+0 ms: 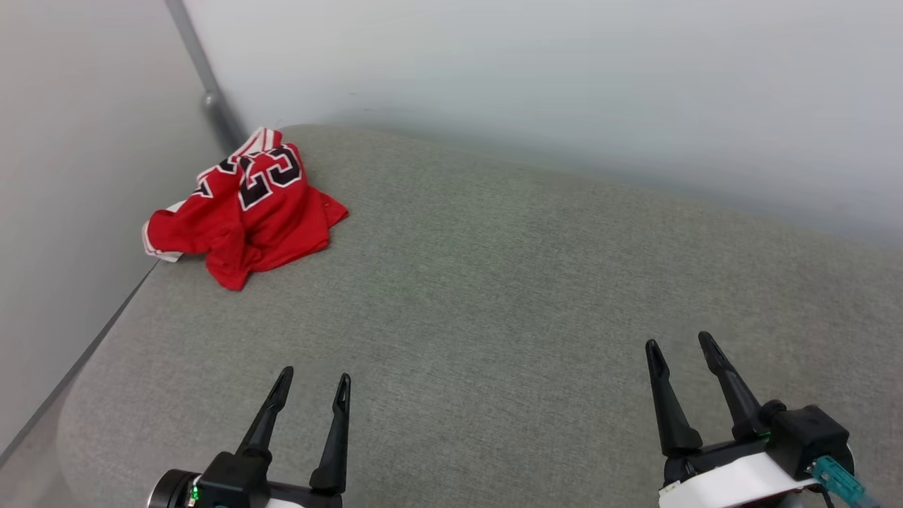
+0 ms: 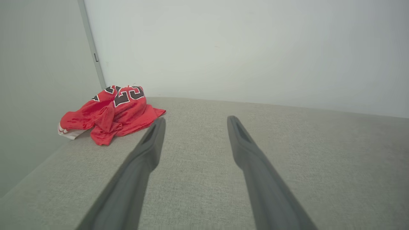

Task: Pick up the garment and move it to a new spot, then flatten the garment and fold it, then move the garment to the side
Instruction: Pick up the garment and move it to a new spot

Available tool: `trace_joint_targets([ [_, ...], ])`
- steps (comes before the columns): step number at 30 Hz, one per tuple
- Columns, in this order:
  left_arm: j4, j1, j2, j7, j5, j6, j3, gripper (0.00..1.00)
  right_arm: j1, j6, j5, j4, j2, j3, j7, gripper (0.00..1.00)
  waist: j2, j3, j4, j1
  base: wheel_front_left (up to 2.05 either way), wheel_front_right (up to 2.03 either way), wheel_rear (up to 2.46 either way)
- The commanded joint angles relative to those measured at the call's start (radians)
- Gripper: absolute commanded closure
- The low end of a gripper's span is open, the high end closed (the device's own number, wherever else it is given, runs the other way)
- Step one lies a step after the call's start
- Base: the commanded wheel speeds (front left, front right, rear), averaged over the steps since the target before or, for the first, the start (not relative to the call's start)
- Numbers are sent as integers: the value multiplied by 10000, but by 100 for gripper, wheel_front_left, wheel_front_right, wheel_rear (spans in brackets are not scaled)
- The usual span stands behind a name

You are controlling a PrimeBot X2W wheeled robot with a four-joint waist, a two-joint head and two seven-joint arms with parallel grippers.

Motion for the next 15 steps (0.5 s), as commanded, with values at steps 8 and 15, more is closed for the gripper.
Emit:
trace_joint_targets([
  [8, -119, 243, -8, -28, 129, -40, 154, 0, 185, -3, 237, 93, -1, 177, -21, 0, 0, -237, 886, 0, 0, 0, 0],
  [15, -201, 324, -8, -28, 221, -45, 260, 0, 164, -3, 275, 159, -1, 314, -21, 0, 0, -249, 987, 0, 0, 0, 0],
])
